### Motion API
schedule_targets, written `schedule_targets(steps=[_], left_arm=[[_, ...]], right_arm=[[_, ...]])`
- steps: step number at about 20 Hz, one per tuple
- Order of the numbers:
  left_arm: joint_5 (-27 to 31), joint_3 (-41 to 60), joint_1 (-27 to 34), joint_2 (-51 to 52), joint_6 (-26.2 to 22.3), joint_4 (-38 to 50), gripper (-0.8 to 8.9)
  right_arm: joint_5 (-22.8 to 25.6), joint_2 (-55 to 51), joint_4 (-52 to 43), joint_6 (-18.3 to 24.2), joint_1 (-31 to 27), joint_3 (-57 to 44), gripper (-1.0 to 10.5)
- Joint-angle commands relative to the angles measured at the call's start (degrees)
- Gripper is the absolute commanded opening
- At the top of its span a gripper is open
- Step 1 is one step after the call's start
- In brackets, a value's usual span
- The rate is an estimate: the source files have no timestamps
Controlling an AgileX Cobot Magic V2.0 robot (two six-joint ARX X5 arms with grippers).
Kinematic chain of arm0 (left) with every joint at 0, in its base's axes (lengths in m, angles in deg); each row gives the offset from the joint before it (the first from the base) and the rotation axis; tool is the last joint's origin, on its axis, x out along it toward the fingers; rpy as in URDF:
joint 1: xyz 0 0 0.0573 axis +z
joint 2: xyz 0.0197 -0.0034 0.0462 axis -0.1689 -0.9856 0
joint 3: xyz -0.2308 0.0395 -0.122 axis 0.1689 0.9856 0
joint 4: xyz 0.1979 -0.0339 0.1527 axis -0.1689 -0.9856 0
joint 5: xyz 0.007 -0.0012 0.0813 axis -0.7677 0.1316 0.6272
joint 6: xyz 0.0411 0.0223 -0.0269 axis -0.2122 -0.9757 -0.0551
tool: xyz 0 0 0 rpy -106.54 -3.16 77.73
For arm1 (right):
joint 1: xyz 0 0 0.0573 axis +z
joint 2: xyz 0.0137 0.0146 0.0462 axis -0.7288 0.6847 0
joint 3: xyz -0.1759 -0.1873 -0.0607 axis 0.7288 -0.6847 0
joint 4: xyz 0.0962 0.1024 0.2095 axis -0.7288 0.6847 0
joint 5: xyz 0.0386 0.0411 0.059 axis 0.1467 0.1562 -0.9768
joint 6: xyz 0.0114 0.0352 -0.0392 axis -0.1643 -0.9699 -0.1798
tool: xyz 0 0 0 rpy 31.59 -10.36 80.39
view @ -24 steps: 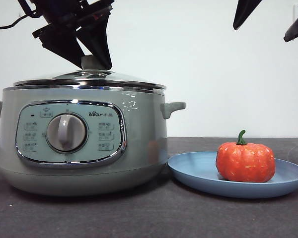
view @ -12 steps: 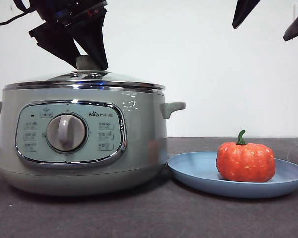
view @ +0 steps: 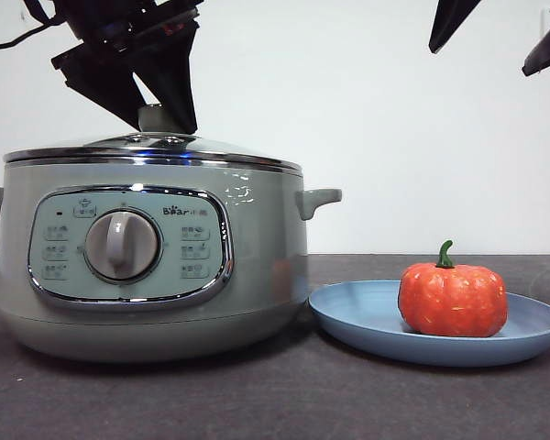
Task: Take the pumpkin out from the steamer,put the pumpkin in the blue plate,close the lid
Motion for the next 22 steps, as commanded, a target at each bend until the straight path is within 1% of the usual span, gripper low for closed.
schedule_targets(steps=[1,5,8,9,12,13,15,18,20,22], left_arm=[[0.5,1.2,0.5,-0.9,-0.5,-1.0,5.03],[0.5,1.0,0.5,1.4,1.9,-2.5,5.02],[0.5,0.9,0.5,5.5,2.1,-7.3,4.94],[0.5,0.9,0.5,7.1,2.1,-9.0,4.28],[0.5,0.9,0.5,12.4,1.8,-13.9,0.69],[0.5,0.9,0.5,14.2,1.5,-15.3,-0.24],[0.5,0.9,0.5,17.5,0.2,-17.3,-0.09],[0.9,1.0,0.5,22.6,0.0,-14.9,-0.09],[1.0,3.0,0.5,27.1,0.1,-10.3,-0.09],[3.4,8.1,0.5,32.8,0.7,-4.5,-0.09]], right_arm=[[0.1,0.0,-0.5,-0.5,0.0,-0.3,5.9],[0.1,0.0,-0.5,-0.5,0.0,-0.3,5.9],[0.0,-0.1,0.8,-0.2,0.0,-0.3,5.9],[-0.2,-0.1,1.9,-0.2,0.0,-0.3,5.3],[-0.3,-0.1,6.8,1.4,0.0,-0.3,2.0],[-0.3,-0.1,8.6,1.8,0.0,-0.3,1.1],[-0.4,-0.1,11.8,2.8,0.0,-0.3,0.0],[-0.4,-1.2,11.8,4.8,0.1,-0.4,-0.1],[-0.5,-3.8,8.2,4.9,0.8,-0.9,-0.1],[-0.3,-8.3,0.9,4.9,2.2,-3.9,-0.1]])
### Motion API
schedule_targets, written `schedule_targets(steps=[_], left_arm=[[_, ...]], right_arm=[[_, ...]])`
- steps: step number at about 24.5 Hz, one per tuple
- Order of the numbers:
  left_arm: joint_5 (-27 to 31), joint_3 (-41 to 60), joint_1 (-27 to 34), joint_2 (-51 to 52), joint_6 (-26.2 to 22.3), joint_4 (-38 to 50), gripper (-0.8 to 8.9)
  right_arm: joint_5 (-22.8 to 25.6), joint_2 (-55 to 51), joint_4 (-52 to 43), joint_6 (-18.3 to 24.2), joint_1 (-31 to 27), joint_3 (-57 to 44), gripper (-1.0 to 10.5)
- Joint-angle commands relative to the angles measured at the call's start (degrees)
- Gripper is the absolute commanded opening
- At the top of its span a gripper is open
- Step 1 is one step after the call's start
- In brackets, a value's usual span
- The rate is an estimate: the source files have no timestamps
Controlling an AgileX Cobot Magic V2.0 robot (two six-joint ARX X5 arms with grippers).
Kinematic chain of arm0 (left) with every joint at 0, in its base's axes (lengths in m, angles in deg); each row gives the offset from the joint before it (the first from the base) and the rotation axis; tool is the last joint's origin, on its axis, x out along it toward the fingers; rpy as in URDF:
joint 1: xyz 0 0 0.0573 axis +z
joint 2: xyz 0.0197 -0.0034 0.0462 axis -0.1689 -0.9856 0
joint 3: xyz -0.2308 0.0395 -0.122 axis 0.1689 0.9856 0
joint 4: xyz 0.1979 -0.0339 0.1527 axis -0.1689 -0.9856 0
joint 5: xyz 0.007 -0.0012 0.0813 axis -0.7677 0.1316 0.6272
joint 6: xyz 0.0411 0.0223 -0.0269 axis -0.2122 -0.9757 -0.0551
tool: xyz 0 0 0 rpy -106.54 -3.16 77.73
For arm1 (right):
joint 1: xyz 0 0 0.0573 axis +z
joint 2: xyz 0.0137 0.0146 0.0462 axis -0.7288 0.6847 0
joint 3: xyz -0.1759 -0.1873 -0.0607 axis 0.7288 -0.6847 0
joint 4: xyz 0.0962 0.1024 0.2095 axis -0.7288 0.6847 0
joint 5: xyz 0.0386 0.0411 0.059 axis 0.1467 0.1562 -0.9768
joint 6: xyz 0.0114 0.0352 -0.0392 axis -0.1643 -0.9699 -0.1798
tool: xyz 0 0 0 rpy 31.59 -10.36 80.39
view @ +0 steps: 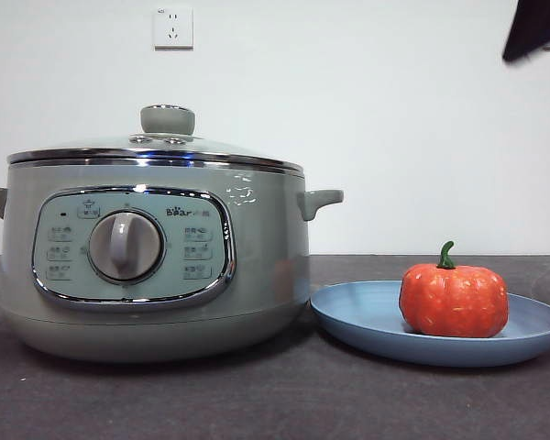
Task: Take the pumpkin out from the steamer,put the pumpkin in the blue plate,close the lid
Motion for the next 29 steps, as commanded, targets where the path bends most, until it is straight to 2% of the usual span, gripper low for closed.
schedule_targets(steps=[1,5,7,10,13,29], left_arm=[[4.0,7.9,0.1,6.9,0.3,5.6,-0.09],[11.4,24.6,0.1,21.0,2.8,12.9,-0.09],[11.2,31.8,0.1,28.3,4.8,15.0,-0.09],[11.2,35.9,0.1,33.2,7.4,15.4,-0.09],[11.2,36.0,0.1,34.1,10.9,14.6,-0.08],[11.1,36.0,0.1,33.9,10.4,14.7,-0.03]], right_arm=[[0.0,-5.9,-8.8,0.5,1.7,-5.3,-0.1],[0.2,-16.4,-19.8,-0.2,3.6,-18.0,-0.1],[2.0,-20.5,-24.3,-4.1,3.7,-24.4,-0.1],[2.4,-22.5,-25.9,-6.8,3.7,-27.4,-0.1],[3.7,-22.5,-25.5,-6.7,3.7,-27.4,0.0],[3.5,-22.5,-19.8,-6.6,3.7,-27.4,0.0]])
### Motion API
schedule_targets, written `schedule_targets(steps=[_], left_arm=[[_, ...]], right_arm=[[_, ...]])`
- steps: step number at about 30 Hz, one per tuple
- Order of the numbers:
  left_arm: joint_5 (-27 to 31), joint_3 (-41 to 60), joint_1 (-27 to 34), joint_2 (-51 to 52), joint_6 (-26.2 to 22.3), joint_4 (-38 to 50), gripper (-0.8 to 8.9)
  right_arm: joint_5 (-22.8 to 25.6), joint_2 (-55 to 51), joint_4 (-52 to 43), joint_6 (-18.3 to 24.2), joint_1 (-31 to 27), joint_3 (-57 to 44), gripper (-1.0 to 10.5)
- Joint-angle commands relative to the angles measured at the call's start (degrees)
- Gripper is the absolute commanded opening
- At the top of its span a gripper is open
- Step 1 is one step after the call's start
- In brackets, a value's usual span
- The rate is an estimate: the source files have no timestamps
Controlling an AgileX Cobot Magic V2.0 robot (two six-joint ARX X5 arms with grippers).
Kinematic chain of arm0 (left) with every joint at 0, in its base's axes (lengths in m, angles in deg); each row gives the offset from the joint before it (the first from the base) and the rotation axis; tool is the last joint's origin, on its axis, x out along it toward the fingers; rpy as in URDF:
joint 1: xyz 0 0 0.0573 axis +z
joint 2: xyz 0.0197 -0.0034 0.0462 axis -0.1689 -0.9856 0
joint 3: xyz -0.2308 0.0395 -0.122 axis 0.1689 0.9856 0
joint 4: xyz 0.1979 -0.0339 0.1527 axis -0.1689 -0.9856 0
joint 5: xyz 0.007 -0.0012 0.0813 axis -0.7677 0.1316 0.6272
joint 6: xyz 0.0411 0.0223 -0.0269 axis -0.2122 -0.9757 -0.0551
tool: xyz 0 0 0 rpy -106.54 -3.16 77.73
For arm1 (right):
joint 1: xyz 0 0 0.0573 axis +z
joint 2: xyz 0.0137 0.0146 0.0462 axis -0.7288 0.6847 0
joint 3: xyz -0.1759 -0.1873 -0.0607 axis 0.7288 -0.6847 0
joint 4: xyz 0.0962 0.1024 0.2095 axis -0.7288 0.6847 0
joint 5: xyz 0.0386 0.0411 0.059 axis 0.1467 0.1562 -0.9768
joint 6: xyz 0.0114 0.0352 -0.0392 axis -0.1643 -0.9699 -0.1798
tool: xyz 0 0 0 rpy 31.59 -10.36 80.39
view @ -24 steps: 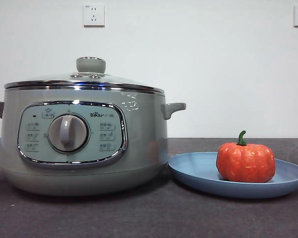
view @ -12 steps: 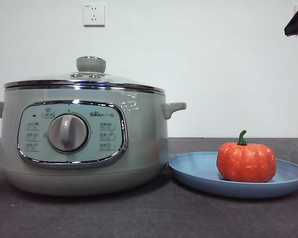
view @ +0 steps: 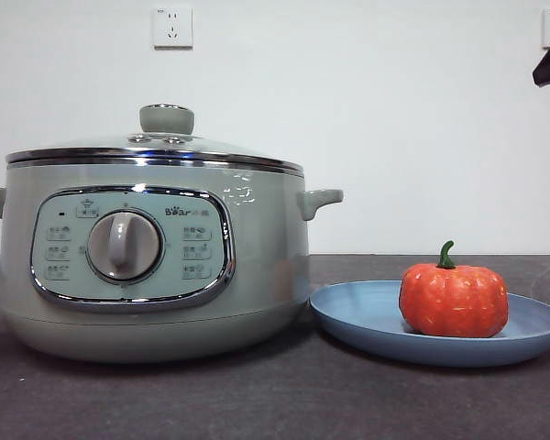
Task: Take the pumpkin out from the steamer,put the pumpkin in the blue plate,close the lid
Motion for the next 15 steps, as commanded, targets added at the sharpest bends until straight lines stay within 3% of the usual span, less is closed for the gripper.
schedule_targets(steps=[1,7,11,15], left_arm=[[0.1,0.2,0.1,0.0,0.0,0.6,-0.03],[-0.5,0.3,3.5,3.1,-10.4,-1.0,-0.03],[-7.8,2.3,14.0,7.3,-13.0,2.2,-0.03],[-9.4,6.9,24.4,11.7,-13.3,6.5,-0.03]], right_arm=[[0.1,-0.1,0.7,-0.5,0.1,-0.2,0.0],[0.1,-0.1,2.7,-0.5,0.1,-0.2,0.0],[0.1,-0.1,3.8,-0.5,0.1,-0.2,0.0],[-0.1,-0.1,4.9,-0.5,0.1,-0.2,0.0]])
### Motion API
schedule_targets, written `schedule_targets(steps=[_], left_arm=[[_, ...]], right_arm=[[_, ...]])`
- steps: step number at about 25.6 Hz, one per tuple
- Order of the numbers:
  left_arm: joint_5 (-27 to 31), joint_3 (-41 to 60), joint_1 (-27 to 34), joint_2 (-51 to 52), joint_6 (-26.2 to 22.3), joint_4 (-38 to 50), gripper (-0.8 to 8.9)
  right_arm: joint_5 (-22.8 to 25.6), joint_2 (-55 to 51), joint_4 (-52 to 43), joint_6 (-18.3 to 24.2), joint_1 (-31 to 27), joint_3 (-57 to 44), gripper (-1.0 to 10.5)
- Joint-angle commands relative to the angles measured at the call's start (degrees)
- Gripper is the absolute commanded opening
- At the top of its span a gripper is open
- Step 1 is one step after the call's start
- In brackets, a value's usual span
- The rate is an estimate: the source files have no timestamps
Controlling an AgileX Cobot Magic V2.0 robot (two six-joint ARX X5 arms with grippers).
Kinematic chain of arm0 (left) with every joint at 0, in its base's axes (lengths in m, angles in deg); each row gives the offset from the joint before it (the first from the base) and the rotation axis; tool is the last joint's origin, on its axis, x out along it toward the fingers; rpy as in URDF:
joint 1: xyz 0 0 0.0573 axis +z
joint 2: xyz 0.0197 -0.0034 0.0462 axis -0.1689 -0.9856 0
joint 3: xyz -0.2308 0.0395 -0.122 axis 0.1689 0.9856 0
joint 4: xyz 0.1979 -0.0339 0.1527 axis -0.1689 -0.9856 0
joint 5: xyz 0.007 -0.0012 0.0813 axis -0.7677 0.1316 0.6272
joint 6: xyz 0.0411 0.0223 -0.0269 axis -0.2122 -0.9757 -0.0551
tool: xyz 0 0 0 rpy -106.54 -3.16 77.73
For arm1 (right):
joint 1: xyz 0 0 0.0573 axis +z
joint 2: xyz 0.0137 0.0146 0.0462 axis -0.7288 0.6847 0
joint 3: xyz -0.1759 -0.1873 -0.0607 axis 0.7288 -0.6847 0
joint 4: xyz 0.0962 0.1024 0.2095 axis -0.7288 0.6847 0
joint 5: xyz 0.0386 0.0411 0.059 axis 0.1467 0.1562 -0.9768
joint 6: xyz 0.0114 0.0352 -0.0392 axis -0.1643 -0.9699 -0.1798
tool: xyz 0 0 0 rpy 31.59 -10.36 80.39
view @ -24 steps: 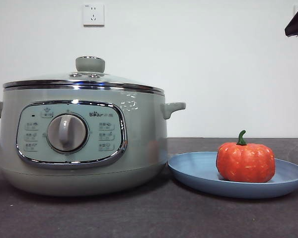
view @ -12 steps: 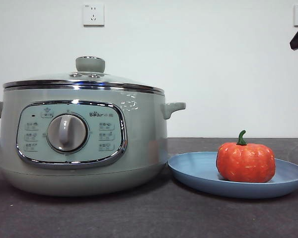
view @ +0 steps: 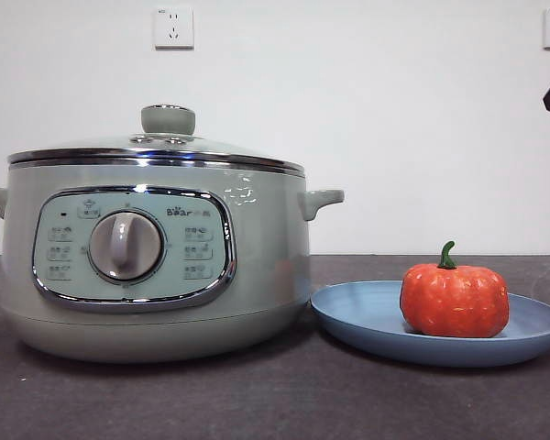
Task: Take the pumpkin out from the steamer,put the pumpkin in the blue plate,close the lid
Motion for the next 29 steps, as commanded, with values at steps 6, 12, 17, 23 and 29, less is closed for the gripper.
schedule_targets(steps=[6,12,17,23,29], left_arm=[[-3.6,14.2,13.4,7.2,-1.5,8.5,-0.03],[-5.0,25.5,14.5,10.2,-0.7,14.8,-0.03],[-4.9,27.5,14.4,10.2,2.0,12.5,-0.03],[-4.9,27.5,14.5,10.1,2.0,12.1,-0.03],[-4.9,27.5,14.5,10.1,2.0,12.1,-0.03]], right_arm=[[-0.1,-0.1,0.3,-0.5,0.1,-0.2,0.0],[-0.1,-0.1,0.3,-0.5,0.1,-0.2,0.0],[-0.1,-0.1,0.3,-0.5,0.1,-0.2,0.0],[0.0,-0.1,0.3,-0.5,0.1,-0.2,0.0],[-0.1,-0.1,0.3,-0.5,0.1,-0.2,0.0]])
